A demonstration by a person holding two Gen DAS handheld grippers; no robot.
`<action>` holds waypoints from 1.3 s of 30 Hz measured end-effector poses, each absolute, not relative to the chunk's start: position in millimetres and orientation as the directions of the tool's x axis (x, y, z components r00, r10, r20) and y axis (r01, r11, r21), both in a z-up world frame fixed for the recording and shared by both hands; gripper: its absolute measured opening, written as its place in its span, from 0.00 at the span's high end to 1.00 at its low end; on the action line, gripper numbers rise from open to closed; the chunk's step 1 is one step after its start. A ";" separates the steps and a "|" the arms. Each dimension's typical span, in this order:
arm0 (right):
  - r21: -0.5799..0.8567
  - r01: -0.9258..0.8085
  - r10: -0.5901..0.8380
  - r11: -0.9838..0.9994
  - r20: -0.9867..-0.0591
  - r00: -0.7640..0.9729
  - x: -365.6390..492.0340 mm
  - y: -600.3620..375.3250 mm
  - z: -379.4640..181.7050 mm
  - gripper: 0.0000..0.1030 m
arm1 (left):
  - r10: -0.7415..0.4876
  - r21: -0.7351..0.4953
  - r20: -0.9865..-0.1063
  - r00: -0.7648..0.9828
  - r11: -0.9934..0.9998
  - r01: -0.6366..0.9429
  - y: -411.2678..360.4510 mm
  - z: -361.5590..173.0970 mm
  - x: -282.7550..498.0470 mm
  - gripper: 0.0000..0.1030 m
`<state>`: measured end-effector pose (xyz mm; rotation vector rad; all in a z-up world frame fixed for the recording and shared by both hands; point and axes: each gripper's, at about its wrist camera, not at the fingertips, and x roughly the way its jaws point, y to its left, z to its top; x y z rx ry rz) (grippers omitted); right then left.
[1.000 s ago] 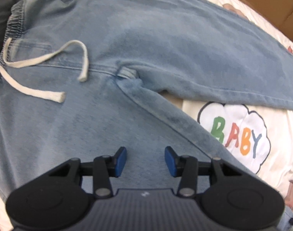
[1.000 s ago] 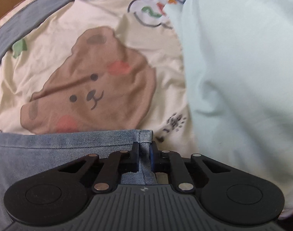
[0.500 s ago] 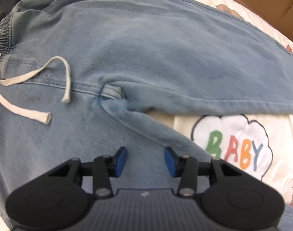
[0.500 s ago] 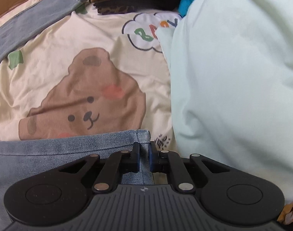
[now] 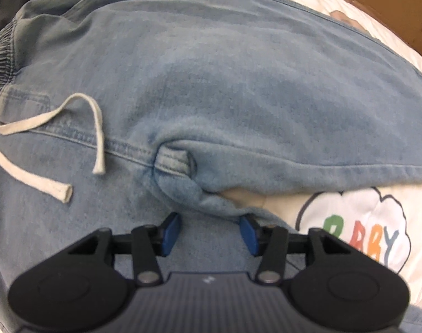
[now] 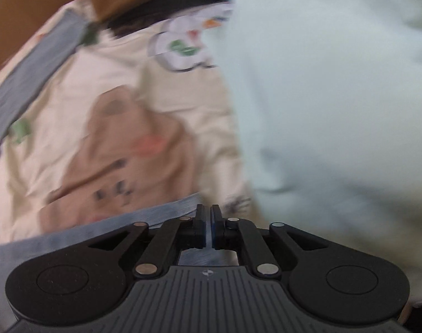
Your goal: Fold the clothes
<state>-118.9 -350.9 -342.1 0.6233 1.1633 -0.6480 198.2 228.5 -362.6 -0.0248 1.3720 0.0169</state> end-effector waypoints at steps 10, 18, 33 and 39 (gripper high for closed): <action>0.143 0.672 -0.058 0.727 -0.962 0.267 -105.2 -327.3 -351.5 0.70 | 0.009 -0.011 -0.965 0.261 0.997 -0.072 276.1 -317.8 182.6 0.53; 0.139 0.663 -0.024 0.736 -0.973 0.230 -100.8 -321.3 -367.1 0.64 | 0.014 -0.018 -0.964 0.267 0.993 -0.117 274.4 -342.2 197.0 0.67; 0.101 0.668 -0.013 0.738 -0.986 0.163 -83.3 -326.6 -376.9 0.64 | 0.065 0.044 -0.974 0.218 0.994 -0.102 257.8 -361.3 223.9 0.68; 0.152 0.669 -0.013 0.727 -0.972 0.235 -92.1 -320.9 -356.7 0.64 | -0.004 -0.060 -0.947 0.320 0.985 -0.163 297.3 -324.1 210.4 0.58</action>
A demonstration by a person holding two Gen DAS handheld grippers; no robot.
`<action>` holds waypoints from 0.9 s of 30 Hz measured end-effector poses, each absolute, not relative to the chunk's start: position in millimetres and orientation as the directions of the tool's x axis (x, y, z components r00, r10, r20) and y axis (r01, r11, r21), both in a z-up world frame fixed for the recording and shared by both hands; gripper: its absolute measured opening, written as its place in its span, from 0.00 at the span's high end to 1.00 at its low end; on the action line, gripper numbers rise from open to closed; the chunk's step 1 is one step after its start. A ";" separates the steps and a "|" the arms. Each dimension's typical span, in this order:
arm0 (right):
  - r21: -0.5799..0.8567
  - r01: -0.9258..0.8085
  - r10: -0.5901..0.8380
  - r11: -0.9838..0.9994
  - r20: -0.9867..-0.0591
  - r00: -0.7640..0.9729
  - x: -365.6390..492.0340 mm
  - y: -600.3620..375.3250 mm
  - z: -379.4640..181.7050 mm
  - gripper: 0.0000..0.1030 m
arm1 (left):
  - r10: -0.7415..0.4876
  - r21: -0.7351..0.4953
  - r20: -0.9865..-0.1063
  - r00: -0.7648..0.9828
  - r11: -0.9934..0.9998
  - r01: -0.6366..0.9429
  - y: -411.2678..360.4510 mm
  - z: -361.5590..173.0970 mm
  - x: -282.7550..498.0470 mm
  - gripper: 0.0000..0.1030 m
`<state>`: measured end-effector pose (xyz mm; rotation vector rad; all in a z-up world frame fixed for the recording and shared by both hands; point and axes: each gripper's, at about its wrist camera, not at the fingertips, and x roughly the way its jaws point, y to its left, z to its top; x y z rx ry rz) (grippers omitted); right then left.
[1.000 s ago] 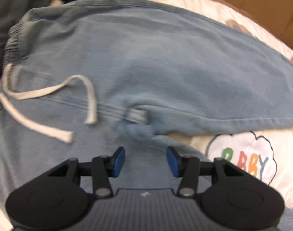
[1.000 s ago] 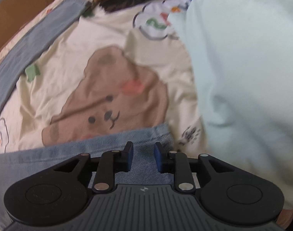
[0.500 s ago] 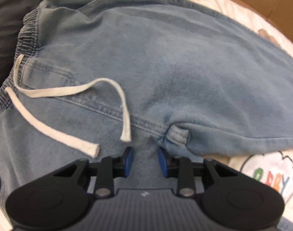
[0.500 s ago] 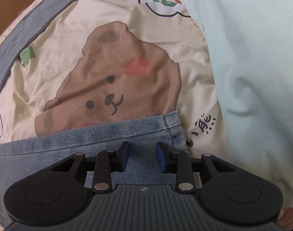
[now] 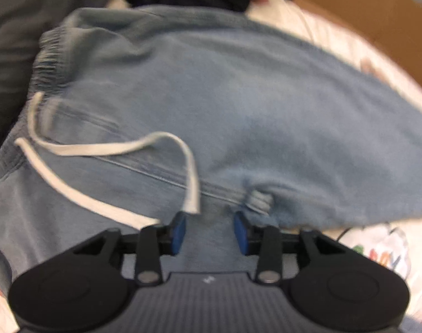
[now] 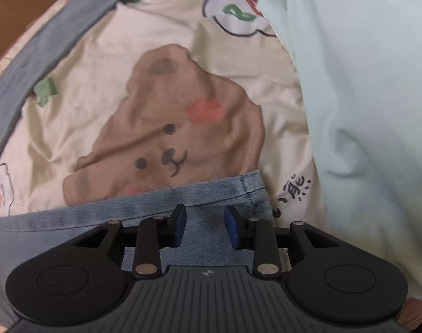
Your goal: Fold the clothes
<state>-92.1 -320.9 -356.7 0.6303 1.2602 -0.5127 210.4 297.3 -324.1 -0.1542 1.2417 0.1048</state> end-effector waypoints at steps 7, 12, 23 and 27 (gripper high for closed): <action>0.160 0.619 -0.001 0.769 -0.968 0.252 -81.2 -298.5 -357.2 0.64 | 0.120 -0.017 -0.906 0.407 0.948 -0.317 382.5 -299.6 236.8 0.60; 0.141 0.571 0.013 0.809 -0.975 0.223 -75.3 -281.6 -362.0 0.64 | 0.213 0.040 -0.863 0.458 0.933 -0.358 429.4 -286.4 276.1 0.99; 0.077 0.539 -0.006 0.839 -0.988 0.151 -78.7 -273.3 -364.5 0.63 | 0.220 0.020 -0.846 0.485 0.923 -0.384 453.7 -301.2 354.3 0.99; 0.125 0.530 0.044 0.839 -0.986 0.162 -78.1 -269.4 -363.0 0.63 | 0.224 0.025 -0.860 0.459 0.916 -0.401 463.1 -320.4 368.9 0.99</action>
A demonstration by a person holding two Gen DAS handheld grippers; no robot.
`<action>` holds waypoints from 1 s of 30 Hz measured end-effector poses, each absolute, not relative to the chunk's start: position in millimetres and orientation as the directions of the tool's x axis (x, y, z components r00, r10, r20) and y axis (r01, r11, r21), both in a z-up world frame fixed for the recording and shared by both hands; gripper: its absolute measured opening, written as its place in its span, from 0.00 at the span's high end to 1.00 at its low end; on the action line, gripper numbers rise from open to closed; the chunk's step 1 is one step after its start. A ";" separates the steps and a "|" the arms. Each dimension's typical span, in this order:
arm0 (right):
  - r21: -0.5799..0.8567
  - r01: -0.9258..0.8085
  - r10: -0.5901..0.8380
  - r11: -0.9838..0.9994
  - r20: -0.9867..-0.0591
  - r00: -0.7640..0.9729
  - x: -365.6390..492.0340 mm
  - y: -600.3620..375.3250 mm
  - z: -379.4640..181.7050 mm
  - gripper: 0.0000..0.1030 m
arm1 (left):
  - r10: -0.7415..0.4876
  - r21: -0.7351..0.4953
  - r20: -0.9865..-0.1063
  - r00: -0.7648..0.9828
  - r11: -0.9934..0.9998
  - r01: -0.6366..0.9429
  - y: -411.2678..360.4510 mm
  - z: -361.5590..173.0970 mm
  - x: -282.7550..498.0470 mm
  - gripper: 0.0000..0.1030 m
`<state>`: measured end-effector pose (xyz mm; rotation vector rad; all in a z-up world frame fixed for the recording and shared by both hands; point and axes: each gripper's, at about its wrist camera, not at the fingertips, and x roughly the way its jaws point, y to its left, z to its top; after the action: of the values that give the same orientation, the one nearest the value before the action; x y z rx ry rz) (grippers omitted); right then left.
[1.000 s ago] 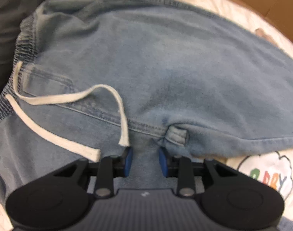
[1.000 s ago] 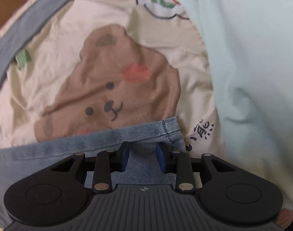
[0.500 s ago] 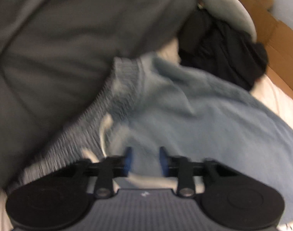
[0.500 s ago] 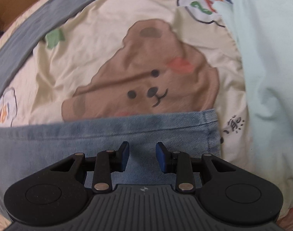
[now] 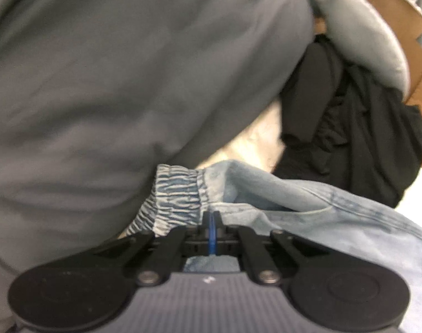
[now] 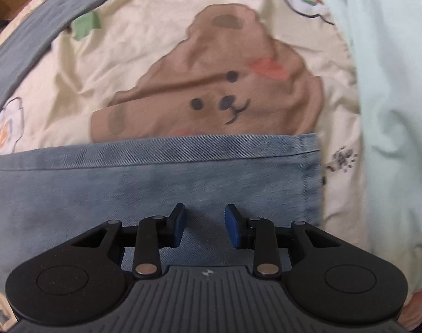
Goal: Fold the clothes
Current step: 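Grasp the elastic waistband with the left gripper and tug it straight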
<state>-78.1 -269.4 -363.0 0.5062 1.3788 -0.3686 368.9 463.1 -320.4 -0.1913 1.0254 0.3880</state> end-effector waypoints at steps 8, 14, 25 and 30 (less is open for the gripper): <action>0.091 0.511 0.021 0.855 -0.990 0.141 -70.6 -265.2 -352.6 0.63 | 0.242 0.068 -0.882 0.404 0.915 -0.399 475.8 -357.1 384.5 0.96; 0.085 0.516 0.021 0.852 -0.991 0.129 -72.3 -262.1 -355.5 0.63 | 0.286 0.152 -0.893 0.348 0.918 -0.365 466.2 -355.4 397.6 0.96; 0.125 0.540 0.034 0.832 -0.984 0.176 -81.4 -260.8 -351.3 0.63 | 0.190 0.035 -0.881 0.434 0.940 -0.338 446.1 -294.0 369.7 0.94; 0.119 0.549 0.033 0.827 -0.986 0.164 -82.4 -262.7 -354.3 0.63 | 0.135 0.004 -0.900 0.414 0.953 -0.304 426.8 -316.9 376.0 0.94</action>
<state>-82.4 -262.7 -354.3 0.5160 1.3709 -0.3915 376.0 426.8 -316.9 -0.1697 1.1113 0.2775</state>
